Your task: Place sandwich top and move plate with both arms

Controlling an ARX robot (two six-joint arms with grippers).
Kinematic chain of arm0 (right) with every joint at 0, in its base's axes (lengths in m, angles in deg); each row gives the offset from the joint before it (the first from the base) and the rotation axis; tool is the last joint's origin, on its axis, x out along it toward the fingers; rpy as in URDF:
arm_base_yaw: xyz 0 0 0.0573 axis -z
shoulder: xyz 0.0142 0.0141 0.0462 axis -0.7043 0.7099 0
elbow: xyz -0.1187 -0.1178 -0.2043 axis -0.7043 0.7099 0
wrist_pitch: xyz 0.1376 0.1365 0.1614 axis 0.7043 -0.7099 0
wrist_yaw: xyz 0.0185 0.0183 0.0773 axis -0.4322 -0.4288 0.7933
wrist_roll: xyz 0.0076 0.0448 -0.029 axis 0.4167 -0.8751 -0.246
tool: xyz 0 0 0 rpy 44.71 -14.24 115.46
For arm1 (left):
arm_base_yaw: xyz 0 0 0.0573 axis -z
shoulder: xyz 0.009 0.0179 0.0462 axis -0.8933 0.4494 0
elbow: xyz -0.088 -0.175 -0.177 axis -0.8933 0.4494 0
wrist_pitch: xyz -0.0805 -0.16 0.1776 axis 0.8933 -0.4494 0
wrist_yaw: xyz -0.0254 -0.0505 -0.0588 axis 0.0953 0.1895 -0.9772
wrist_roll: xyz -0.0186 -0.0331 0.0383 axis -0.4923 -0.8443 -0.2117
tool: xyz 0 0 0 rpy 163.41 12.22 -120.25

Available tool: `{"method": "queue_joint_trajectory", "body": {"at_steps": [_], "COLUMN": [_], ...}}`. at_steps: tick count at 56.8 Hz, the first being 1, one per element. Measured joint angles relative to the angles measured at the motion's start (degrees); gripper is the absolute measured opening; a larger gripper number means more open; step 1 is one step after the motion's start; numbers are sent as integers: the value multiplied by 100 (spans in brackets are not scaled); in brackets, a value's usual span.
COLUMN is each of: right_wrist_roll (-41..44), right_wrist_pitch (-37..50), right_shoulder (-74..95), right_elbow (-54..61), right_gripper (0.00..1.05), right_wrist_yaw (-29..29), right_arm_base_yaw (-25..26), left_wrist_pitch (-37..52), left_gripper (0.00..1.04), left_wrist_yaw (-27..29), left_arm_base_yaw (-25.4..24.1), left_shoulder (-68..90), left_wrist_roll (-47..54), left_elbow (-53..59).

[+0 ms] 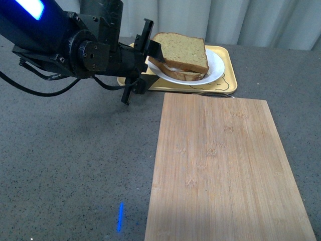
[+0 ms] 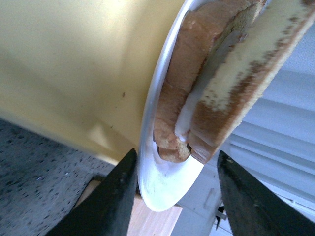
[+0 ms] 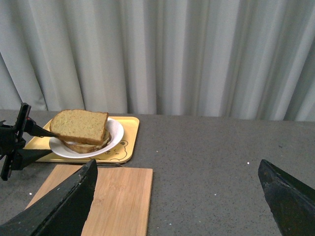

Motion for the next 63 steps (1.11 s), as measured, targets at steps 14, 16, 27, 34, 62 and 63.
{"method": "queue_joint_trajectory", "body": {"at_steps": [14,16,27,34,62,63], "right_wrist_roll": [0,0,0,0,0,0], "right_wrist_pitch": [0,0,0,0,0,0], "right_shoulder": [0,0,0,0,0,0], "right_elbow": [0,0,0,0,0,0], "right_gripper": [95,95,95,95,95,95], "right_wrist_yaw": [0,0,0,-2,0,-2], "right_arm_base_yaw": [0,0,0,0,0,0], "left_wrist_pitch": [-809,-680,2684,4417,4809,4778], "left_gripper": [90,97,78,56,4,4], "left_wrist_yaw": [1064,1410,3318,3248,2555,2538], "left_arm_base_yaw": [13,20,26,-212,-942,-964], "left_shoulder": [-1143,-1355,-1718,-2315,-5147,-5246], "left_wrist_roll": [2221,2841,5799,6898,7364,7364], "left_elbow": [809,1032,2614,3998,7018,7093]}}
